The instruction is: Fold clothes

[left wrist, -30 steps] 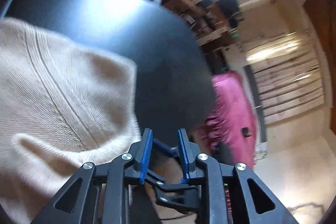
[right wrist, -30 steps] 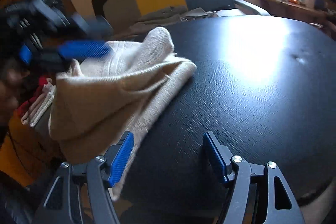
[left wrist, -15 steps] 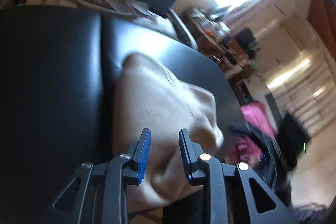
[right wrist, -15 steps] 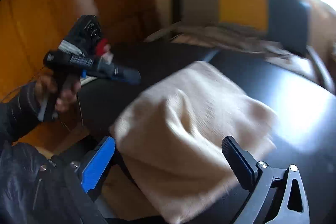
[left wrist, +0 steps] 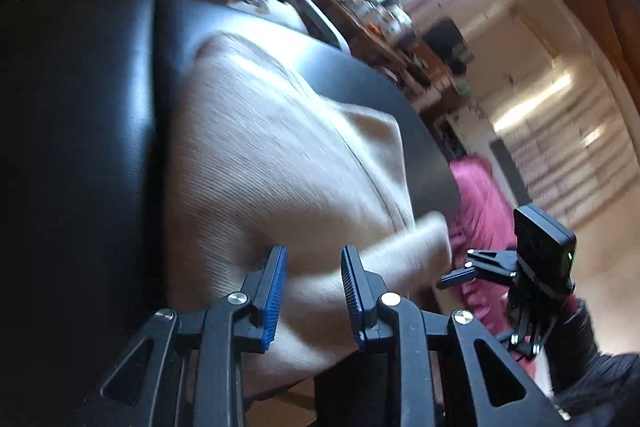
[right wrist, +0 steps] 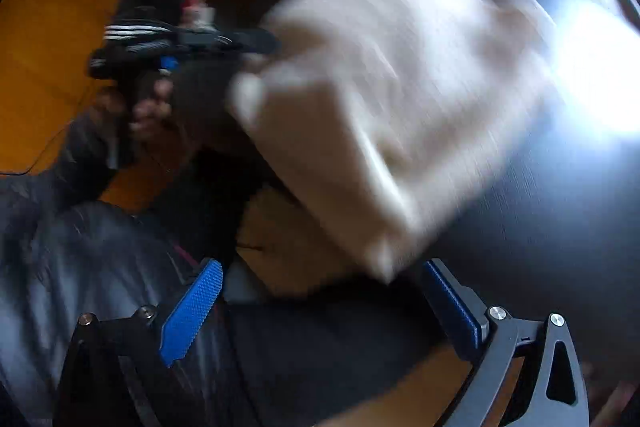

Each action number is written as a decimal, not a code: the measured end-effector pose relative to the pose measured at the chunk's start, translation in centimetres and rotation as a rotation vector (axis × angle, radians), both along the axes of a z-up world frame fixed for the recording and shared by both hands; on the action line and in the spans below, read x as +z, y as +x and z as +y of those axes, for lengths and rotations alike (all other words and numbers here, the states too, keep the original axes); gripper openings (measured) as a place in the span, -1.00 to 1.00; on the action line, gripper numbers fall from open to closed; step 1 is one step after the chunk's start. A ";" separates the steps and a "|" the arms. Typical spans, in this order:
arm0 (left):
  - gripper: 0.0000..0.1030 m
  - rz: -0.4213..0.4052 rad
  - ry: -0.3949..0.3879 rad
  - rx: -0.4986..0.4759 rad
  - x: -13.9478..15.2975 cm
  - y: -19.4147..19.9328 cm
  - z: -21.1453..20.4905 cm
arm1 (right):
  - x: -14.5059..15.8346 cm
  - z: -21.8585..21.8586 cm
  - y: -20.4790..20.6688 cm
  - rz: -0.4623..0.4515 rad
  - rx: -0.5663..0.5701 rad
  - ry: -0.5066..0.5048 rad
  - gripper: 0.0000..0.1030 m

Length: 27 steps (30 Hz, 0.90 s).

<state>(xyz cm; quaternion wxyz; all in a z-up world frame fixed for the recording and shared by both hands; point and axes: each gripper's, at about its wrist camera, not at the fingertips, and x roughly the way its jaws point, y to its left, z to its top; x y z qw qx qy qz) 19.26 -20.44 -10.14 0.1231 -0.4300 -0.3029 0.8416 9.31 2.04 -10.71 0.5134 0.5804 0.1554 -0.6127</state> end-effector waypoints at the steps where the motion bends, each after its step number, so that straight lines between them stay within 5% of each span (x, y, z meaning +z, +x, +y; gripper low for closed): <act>1: -0.49 -0.003 -0.011 -0.024 -0.2 -0.1 0.8 | -0.3 1.5 0.0 -0.010 -0.058 0.002 0.96; 7: -0.49 -0.009 -0.055 -0.141 -0.9 -0.4 4.6 | 1.6 5.7 -0.8 0.035 -0.400 -0.272 0.96; 12: -0.49 0.041 -0.009 -0.049 0.6 1.2 1.5 | 3.4 0.0 0.9 0.107 -0.215 -0.377 0.89; 13: -0.49 0.044 -0.017 -0.021 0.9 1.4 0.7 | 3.3 -1.1 0.8 0.138 -0.178 -0.341 0.84; 14: -0.49 0.044 -0.029 0.008 1.1 1.5 0.0 | 2.9 -2.2 0.5 0.159 -0.148 -0.289 0.57; 15: -0.49 0.045 -0.039 0.038 1.3 1.5 -0.7 | 2.2 -3.3 0.3 0.154 -0.128 -0.246 -0.02; 17: -0.49 0.051 -0.054 0.074 1.5 1.4 -1.7 | 1.1 -5.1 0.3 0.156 -0.093 -0.153 -0.87; 22: -0.46 0.062 -0.116 0.007 1.2 1.3 -0.6 | 1.2 -3.4 3.0 0.185 -0.047 -0.119 -0.86; 24: -0.46 -0.004 -0.124 -0.068 -0.8 0.8 1.0 | 0.2 -1.1 4.3 0.220 -0.076 -0.076 -0.87; 27: -0.47 -0.040 -0.129 -0.106 -2.9 1.1 2.5 | -3.1 1.7 3.7 0.110 -0.193 -0.006 -0.87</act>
